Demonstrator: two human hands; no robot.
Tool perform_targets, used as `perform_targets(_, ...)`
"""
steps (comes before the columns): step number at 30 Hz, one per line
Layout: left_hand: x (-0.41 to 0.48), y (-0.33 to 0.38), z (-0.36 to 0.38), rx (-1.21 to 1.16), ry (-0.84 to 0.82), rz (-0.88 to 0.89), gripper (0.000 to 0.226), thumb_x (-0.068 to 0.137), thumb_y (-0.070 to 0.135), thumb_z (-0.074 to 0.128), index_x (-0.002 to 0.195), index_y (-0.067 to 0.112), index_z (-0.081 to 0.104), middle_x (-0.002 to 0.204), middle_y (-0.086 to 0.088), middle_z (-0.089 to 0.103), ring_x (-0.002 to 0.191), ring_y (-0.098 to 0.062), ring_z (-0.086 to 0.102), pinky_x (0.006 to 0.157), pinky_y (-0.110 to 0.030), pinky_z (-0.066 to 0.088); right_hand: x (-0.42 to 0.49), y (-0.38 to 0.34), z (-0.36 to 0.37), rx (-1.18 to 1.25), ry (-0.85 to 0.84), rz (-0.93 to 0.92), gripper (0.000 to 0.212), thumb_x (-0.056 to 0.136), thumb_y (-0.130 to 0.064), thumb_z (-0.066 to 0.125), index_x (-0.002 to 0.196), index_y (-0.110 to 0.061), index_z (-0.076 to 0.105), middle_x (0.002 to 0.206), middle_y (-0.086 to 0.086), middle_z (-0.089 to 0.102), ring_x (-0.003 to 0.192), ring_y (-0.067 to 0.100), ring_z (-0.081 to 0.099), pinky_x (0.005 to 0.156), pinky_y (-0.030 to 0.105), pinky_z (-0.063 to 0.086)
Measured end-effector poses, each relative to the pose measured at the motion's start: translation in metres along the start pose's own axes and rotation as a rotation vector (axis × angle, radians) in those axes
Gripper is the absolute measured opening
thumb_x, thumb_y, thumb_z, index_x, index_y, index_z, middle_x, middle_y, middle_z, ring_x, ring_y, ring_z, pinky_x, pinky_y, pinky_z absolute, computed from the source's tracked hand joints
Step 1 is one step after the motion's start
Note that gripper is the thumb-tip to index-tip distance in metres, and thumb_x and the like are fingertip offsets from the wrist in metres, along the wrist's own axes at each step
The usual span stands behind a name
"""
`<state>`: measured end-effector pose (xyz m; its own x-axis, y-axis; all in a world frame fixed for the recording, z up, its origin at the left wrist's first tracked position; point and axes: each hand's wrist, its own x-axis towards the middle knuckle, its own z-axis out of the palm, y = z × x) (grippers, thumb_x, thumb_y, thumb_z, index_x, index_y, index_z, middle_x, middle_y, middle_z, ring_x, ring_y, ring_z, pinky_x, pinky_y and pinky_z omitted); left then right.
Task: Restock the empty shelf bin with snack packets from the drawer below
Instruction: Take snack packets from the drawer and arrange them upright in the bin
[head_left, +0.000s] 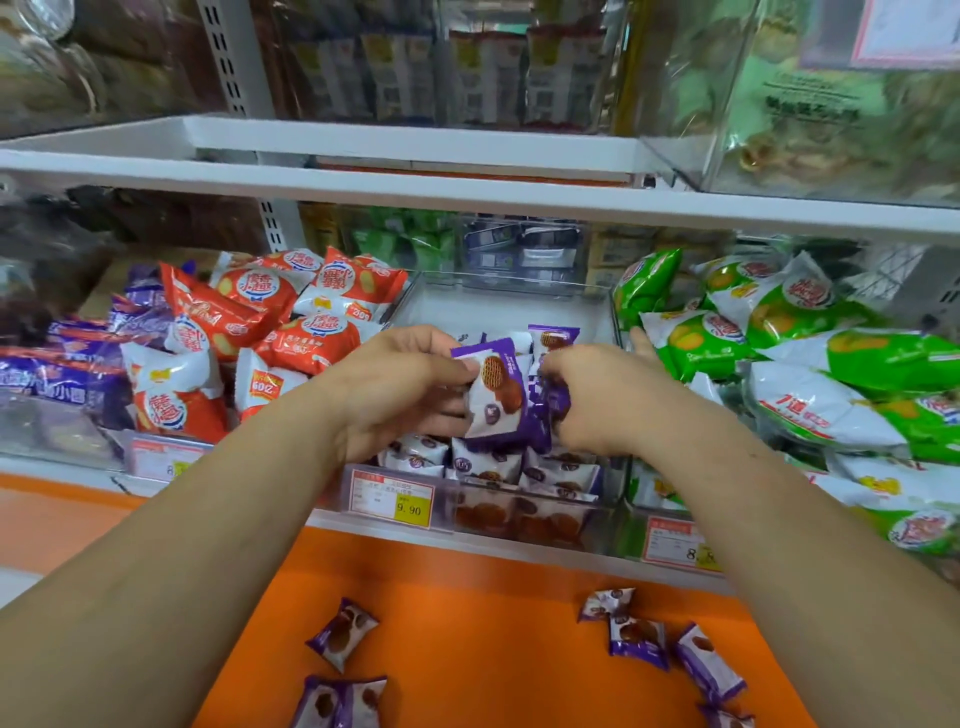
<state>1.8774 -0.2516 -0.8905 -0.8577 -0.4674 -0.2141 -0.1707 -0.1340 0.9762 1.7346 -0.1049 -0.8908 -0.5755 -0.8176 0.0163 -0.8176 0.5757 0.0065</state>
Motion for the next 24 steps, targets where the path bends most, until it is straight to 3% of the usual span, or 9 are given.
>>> perform_targets(2, -0.001, 0.001, 0.003, -0.049, 0.031, -0.018, 0.018, 0.099, 0.002, 0.058, 0.089, 0.016, 0.055, 0.078, -0.014, 0.070, 0.063, -0.025, 0.070, 0.047, -0.030, 0.057, -0.002, 0.002, -0.013, 0.174, 0.119, -0.002, 0.058, 0.077, -0.023, 0.070, 0.132, -0.031, 0.056, 0.119, -0.001, 0.067, 0.108, 0.025, 0.065, 0.103, 0.043, 0.049)
perform_targets(3, 0.000, 0.000, 0.003, -0.073, 0.046, -0.022, 0.016, 0.101, 0.003, 0.056, 0.091, 0.017, 0.055, 0.082, -0.016, 0.070, 0.069, -0.029, 0.069, 0.047, -0.033, 0.058, -0.004, 0.002, -0.018, 0.301, 0.176, 0.002, 0.066, 0.079, -0.024, 0.074, 0.140, -0.031, 0.052, 0.125, -0.002, 0.064, 0.107, 0.023, 0.065, 0.095, 0.036, 0.053)
perform_targets(5, 0.002, -0.001, 0.005, -0.132, 0.077, -0.035, 0.009, 0.102, 0.008, 0.053, 0.105, 0.016, 0.056, 0.098, -0.021, 0.073, 0.082, -0.035, 0.071, 0.059, -0.044, 0.064, -0.006, 0.002, -0.024, 0.602, 0.198, 0.028, 0.070, 0.080, -0.028, 0.083, 0.142, -0.030, 0.053, 0.115, -0.005, 0.062, 0.089, 0.015, 0.065, 0.085, 0.031, 0.053)
perform_targets(9, 0.003, 0.002, 0.007, -0.276, 0.070, -0.064, 0.024, 0.103, 0.020, 0.056, 0.121, 0.005, 0.059, 0.118, -0.022, 0.072, 0.085, -0.030, 0.076, 0.061, -0.038, 0.063, -0.008, 0.000, -0.016, 0.959, 0.143, 0.033, 0.071, 0.071, -0.018, 0.093, 0.133, -0.028, 0.061, 0.105, 0.004, 0.061, 0.092, 0.025, 0.069, 0.089, 0.047, 0.059)
perform_targets(11, 0.002, 0.003, 0.008, -0.319, 0.045, -0.042, 0.034, 0.099, 0.023, 0.063, 0.124, 0.001, 0.060, 0.116, -0.021, 0.073, 0.091, -0.030, 0.076, 0.067, -0.036, 0.064, -0.007, 0.001, -0.015, 1.071, 0.130, 0.055, 0.067, 0.074, -0.011, 0.090, 0.133, -0.024, 0.061, 0.101, 0.006, 0.062, 0.089, 0.024, 0.072, 0.086, 0.047, 0.061)
perform_targets(15, 0.003, 0.002, 0.007, -0.295, 0.064, 0.039, 0.022, 0.095, 0.002, 0.064, 0.117, 0.003, 0.062, 0.102, -0.017, 0.074, 0.080, -0.022, 0.076, 0.060, -0.029, 0.061, -0.007, 0.000, -0.019, 1.320, 0.061, 0.145, 0.046, 0.091, -0.005, 0.074, 0.130, -0.022, 0.059, 0.109, 0.013, 0.066, 0.089, 0.026, 0.075, 0.066, 0.044, 0.064)
perform_targets(19, 0.004, 0.002, 0.006, -0.260, 0.059, 0.037, 0.035, 0.095, -0.002, 0.062, 0.129, -0.010, 0.056, 0.114, -0.023, 0.072, 0.088, -0.028, 0.076, 0.063, -0.031, 0.062, -0.004, 0.005, -0.019, 1.430, 0.070, 0.230, 0.054, 0.088, 0.009, 0.069, 0.132, -0.019, 0.054, 0.107, 0.011, 0.071, 0.089, 0.029, 0.076, 0.078, 0.059, 0.062)
perform_targets(22, 0.007, 0.005, 0.005, -0.215, 0.095, 0.043, 0.035, 0.093, -0.002, 0.065, 0.126, -0.010, 0.057, 0.112, -0.023, 0.074, 0.096, -0.031, 0.075, 0.067, -0.034, 0.063, -0.002, 0.008, -0.014, 1.411, 0.091, 0.262, 0.042, 0.083, 0.009, 0.071, 0.117, -0.013, 0.065, 0.104, 0.008, 0.076, 0.096, 0.029, 0.076, 0.089, 0.059, 0.059)
perform_targets(24, 0.011, 0.007, 0.005, -0.138, 0.145, 0.056, 0.023, 0.091, 0.000, 0.069, 0.114, 0.001, 0.066, 0.107, -0.019, 0.076, 0.096, -0.032, 0.075, 0.077, -0.041, 0.064, 0.001, 0.010, -0.013, 1.430, 0.180, 0.291, 0.038, 0.075, 0.003, 0.076, 0.105, -0.018, 0.068, 0.102, 0.008, 0.077, 0.098, 0.029, 0.075, 0.091, 0.054, 0.059)
